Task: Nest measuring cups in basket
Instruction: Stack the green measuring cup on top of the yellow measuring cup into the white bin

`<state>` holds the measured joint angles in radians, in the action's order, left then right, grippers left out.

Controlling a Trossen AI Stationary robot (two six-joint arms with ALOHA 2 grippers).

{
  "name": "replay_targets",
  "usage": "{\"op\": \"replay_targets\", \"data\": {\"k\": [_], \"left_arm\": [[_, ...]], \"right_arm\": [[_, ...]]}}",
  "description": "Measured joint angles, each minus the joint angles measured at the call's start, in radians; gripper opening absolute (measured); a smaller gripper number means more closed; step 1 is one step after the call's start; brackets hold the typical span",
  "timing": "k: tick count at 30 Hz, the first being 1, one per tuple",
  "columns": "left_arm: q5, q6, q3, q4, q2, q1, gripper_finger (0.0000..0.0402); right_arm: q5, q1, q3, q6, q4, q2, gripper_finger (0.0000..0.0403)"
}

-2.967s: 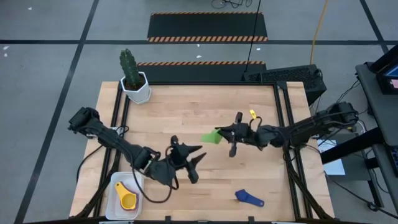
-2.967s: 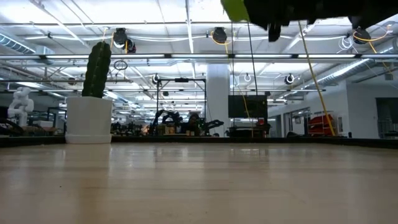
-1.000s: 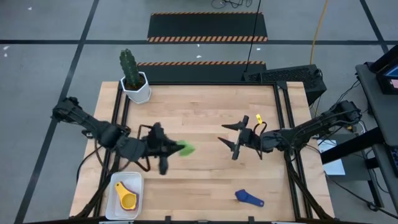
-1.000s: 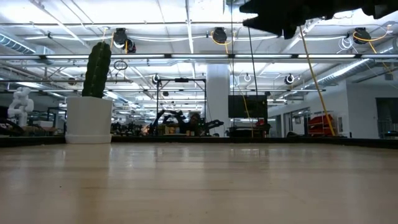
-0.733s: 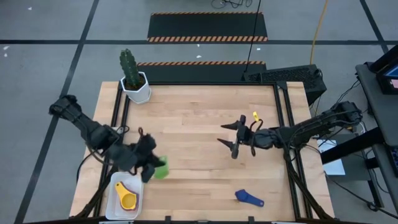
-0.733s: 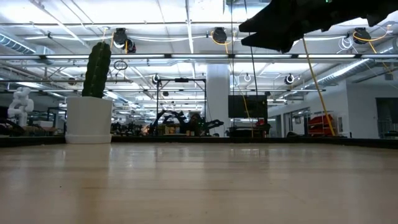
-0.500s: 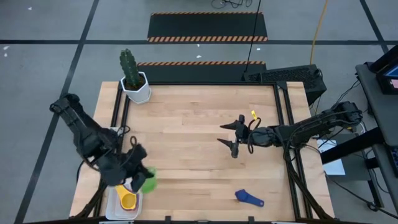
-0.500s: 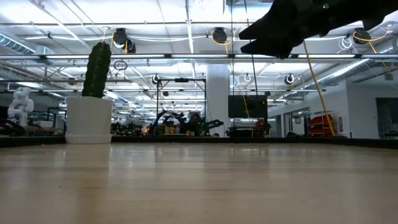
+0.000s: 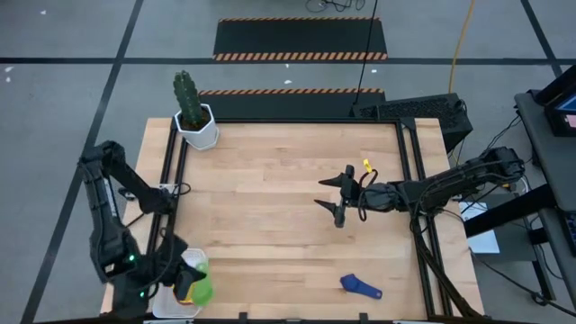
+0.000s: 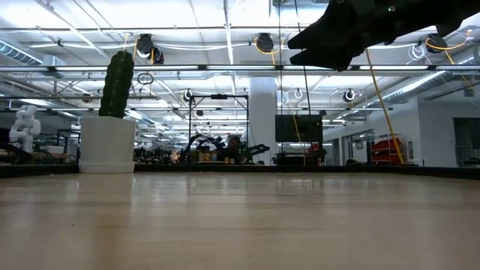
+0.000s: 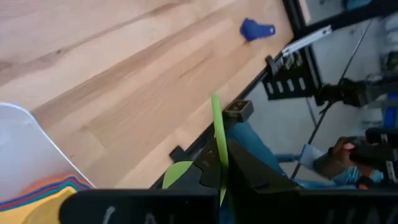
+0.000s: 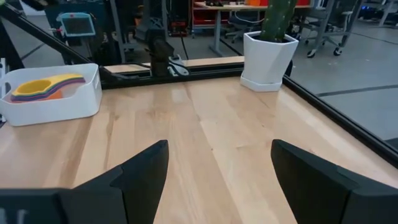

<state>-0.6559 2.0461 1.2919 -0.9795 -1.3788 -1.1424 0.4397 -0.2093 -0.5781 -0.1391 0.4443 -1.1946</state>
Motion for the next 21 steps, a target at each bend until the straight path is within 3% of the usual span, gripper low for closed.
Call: {"op": "replay_targets", "data": {"k": [7,21], "left_arm": [[-0.043,0.242,0.000,-0.127,-0.075,-0.111,0.0005],[-0.026,0.257,0.000,-0.252,-0.087,-0.161,0.0011]], "right_arm": [[0.000,0.006,0.000,0.001,0.016,0.000,0.0279],[0.002,0.012,0.000,-0.005,0.015,0.000,0.0279]]}}
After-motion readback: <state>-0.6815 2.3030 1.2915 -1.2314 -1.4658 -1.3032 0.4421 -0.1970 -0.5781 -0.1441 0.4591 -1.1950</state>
